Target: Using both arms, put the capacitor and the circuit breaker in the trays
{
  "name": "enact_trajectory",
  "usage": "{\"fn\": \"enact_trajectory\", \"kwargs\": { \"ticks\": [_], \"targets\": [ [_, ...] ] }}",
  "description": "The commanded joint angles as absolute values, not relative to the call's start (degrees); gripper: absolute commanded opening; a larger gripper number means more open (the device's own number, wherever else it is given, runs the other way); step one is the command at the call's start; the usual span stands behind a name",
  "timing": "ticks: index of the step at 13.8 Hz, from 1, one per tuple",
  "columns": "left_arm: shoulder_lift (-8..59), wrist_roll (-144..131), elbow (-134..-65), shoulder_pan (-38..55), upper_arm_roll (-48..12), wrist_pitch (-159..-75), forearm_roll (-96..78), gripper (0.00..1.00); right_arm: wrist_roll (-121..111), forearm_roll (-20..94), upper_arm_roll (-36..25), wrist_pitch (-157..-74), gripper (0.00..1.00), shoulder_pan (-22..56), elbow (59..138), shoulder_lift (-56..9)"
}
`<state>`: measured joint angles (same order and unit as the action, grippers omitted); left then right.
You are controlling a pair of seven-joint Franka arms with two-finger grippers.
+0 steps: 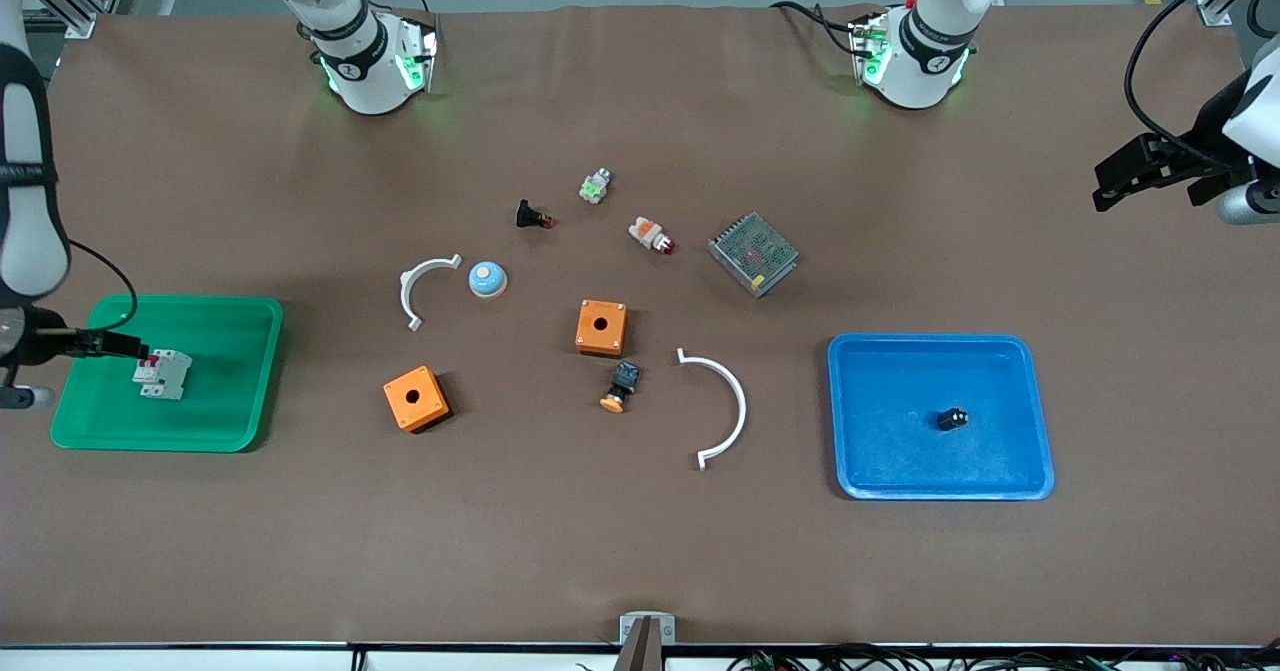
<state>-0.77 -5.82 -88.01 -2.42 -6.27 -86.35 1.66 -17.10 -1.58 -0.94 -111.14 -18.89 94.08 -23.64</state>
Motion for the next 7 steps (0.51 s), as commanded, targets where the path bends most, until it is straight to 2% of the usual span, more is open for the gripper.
{"fn": "enact_trajectory", "kwargs": {
  "ticks": [1, 4, 7],
  "targets": [
    [-0.97, -5.27, -87.80, -2.20, -6.15, -85.52, 1.23, 1.00, -14.68, -2.46, -0.70, -106.45, 0.98, -15.31, 95.98, -16.90],
    [-0.97, -5.27, -87.80, -2.28, -7.02, -85.43, 1.23, 1.00, -6.71, -2.29, -0.70, -100.22, 0.98, -9.42, 95.89, -10.30],
    [-1.14, -5.27, -87.72, -2.37, -7.21, -85.08, 1.32, 1.00, -4.48, -2.29, -0.62, -97.47, 0.98, -6.16, 95.89, -6.69]
  ]
}}
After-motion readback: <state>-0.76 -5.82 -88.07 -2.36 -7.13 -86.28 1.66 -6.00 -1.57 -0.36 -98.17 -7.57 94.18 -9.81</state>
